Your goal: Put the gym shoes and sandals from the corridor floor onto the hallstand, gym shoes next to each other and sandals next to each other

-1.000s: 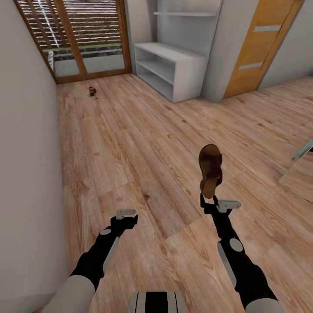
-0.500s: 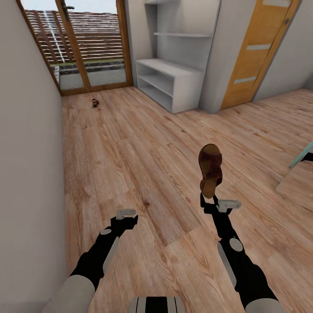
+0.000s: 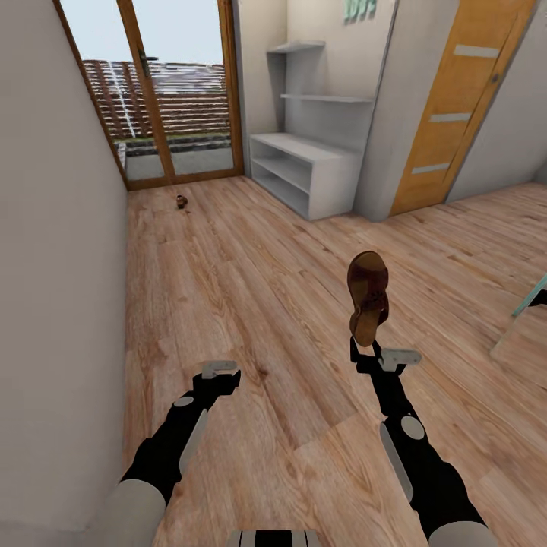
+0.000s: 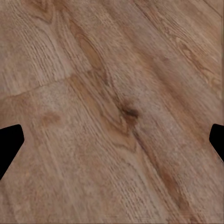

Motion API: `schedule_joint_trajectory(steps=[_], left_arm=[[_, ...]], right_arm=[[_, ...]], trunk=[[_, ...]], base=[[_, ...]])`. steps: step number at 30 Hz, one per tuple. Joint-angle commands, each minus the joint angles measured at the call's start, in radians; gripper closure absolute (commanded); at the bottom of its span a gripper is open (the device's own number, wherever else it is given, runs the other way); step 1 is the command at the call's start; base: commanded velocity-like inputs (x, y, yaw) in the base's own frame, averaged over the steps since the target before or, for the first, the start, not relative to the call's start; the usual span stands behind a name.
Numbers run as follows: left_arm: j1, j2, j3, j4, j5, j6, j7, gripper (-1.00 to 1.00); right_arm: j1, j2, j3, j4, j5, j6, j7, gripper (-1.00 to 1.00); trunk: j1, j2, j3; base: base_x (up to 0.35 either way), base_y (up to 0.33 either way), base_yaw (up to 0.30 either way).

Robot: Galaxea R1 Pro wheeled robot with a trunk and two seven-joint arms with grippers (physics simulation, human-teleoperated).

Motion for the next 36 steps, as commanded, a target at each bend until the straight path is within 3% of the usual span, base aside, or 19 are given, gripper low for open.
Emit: schedule_joint_trajectory(steps=[1, 6, 17, 36], left_arm=[[0.0, 0.0, 0.0, -0.006, 0.001, 0.006, 0.0, -1.0], [0.0, 0.0, 0.0, -0.007, 0.001, 0.006, 0.0, -1.0], [0.0, 0.001, -0.001, -0.008, 0.001, 0.006, 0.0, -1.0], [0.0, 0.0, -0.002, -0.008, 0.001, 0.006, 0.0, -1.0]], right_arm=[[0.0, -0.001, 0.0, 0.001, -0.005, -0.002, -0.001, 1.0], [0.0, -0.001, 0.0, 0.002, -0.007, -0.002, -0.001, 1.0], [0.0, 0.0, 0.0, 0.002, -0.007, -0.002, -0.001, 1.0], [0.0, 0.0, 0.0, 0.0, -0.007, -0.002, -0.002, 1.0]], trunk=[[-0.001, 0.0, 0.005], [-0.003, 0.001, 0.032], [-0.003, 0.001, 0.048], [-0.003, 0.001, 0.049]], base=[[0.0, 0.0, 0.06], [0.0, 0.0, 0.008], [0.025, 0.0, 0.0], [0.329, -0.003, 0.006]])
